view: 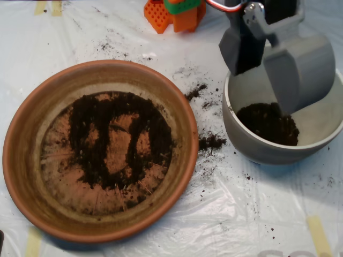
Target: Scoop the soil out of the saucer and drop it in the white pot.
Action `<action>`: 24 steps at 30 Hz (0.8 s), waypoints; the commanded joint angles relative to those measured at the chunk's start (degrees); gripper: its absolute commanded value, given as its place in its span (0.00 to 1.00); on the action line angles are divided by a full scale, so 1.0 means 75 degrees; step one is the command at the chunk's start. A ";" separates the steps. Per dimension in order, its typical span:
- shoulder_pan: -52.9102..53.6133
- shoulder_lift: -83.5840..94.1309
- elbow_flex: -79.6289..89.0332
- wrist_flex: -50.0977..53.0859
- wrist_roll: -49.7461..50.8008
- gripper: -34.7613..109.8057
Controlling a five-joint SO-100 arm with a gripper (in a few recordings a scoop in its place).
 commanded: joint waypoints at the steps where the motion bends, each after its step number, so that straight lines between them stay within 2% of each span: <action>1: 0.0621 0.0398 -0.0879 0.0082 0.0328 0.50; 12: 0.3516 0.0445 0.0082 -0.0352 0.0633 0.56; 24: 0.5777 0.0281 0.4289 -0.2836 0.0105 0.58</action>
